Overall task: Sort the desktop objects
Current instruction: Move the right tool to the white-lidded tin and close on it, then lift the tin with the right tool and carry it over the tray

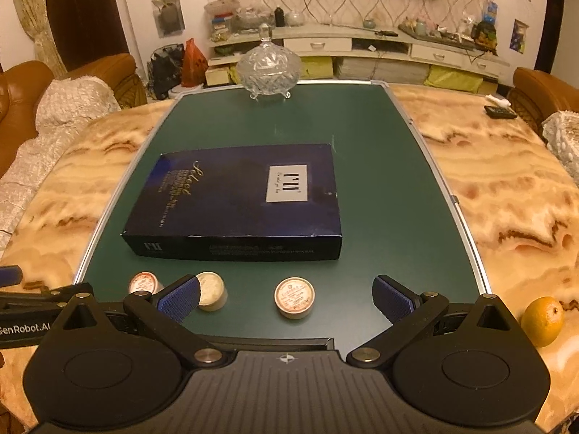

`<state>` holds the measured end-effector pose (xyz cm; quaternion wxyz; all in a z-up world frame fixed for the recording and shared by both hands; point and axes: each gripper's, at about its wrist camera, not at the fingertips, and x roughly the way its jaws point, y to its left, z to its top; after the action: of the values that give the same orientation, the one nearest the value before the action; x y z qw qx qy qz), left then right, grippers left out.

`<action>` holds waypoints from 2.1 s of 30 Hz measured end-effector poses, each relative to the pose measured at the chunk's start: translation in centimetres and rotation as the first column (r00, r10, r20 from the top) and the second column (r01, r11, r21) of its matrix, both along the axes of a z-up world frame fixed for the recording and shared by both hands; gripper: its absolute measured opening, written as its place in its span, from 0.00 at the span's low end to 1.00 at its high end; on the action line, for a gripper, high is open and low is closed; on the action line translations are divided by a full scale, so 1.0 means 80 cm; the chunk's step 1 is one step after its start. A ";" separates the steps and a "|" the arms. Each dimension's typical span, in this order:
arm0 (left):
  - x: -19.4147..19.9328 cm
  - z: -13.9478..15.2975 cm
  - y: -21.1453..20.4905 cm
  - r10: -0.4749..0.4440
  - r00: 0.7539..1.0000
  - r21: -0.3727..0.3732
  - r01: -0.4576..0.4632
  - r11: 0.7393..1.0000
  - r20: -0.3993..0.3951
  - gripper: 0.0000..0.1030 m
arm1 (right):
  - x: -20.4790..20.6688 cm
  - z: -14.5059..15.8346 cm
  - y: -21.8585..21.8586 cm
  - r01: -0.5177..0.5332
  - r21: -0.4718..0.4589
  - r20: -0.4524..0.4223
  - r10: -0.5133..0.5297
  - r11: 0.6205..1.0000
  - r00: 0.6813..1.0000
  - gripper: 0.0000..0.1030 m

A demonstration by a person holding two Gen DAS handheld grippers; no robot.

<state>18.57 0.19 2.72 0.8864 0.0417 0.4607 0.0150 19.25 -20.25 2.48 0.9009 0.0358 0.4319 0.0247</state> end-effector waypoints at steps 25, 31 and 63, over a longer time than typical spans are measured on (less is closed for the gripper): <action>0.005 -0.024 0.024 0.026 0.998 -0.086 -0.030 0.996 -0.053 1.00 | 0.082 -0.097 -0.001 -0.001 -0.013 -0.233 -0.002 1.000 0.972 0.73; 0.001 -0.025 0.024 0.023 0.998 -0.101 -0.029 0.994 -0.054 1.00 | 0.088 -0.108 0.007 -0.017 -0.028 -0.250 0.010 0.999 0.968 0.67; -0.012 -0.032 0.028 0.027 0.997 -0.145 -0.037 0.989 -0.070 1.00 | 0.102 -0.123 0.015 -0.021 -0.067 -0.265 0.002 0.998 0.964 0.44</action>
<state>17.60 2.42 0.13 0.8707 -0.0305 0.4909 -0.0059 27.42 -19.07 -7.39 0.8357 0.0052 0.5491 0.0100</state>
